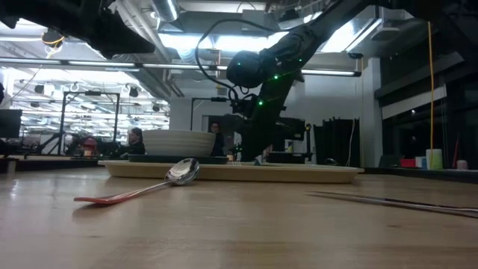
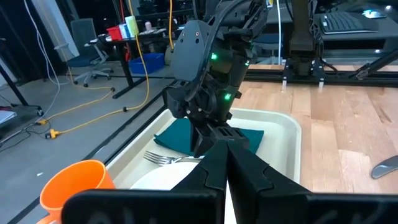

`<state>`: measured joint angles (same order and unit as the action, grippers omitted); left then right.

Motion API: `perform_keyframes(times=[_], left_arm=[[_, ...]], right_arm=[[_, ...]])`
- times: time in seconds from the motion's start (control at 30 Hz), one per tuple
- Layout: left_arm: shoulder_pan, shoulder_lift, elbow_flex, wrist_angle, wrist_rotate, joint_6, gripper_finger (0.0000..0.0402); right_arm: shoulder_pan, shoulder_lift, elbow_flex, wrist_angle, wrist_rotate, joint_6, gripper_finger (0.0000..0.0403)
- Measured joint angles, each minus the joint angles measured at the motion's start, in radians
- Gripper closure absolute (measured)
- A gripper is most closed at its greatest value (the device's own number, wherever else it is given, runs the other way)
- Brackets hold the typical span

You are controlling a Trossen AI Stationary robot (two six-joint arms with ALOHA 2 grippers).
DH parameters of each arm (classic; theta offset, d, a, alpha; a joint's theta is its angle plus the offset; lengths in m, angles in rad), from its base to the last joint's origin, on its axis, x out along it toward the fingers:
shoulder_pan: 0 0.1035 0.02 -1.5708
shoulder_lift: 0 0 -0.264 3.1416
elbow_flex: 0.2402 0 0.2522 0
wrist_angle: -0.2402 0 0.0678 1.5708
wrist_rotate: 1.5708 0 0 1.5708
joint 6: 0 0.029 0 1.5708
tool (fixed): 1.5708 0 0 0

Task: Set up tray
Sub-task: Put the orange fork on top of the green table napkin on the brown serving tray

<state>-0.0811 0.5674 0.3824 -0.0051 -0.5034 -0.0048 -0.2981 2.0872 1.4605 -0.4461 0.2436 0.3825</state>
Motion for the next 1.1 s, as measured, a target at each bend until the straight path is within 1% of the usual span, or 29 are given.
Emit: perform_keyframes(times=[0.3, 0.4, 0.67, 1.1], left_arm=[[0.000, 0.000, 0.000, 0.000, 0.000, -0.008, 0.0397], [0.000, 0.000, 0.000, 0.000, 0.001, -0.008, 0.0399], [0.000, 0.000, 0.000, 0.000, 0.007, -0.008, 0.0396], [0.000, 0.000, 0.000, 0.000, 0.007, -0.008, 0.0396]], right_arm=[[0.000, 0.006, -0.002, 0.008, 0.004, 0.001, 0.0315], [0.000, 0.018, -0.001, 0.011, 0.026, 0.001, 0.0315], [0.000, 0.048, -0.002, 0.019, 0.021, 0.005, 0.0315], [-0.002, 0.053, -0.002, 0.024, 0.018, 0.006, 0.0315]])
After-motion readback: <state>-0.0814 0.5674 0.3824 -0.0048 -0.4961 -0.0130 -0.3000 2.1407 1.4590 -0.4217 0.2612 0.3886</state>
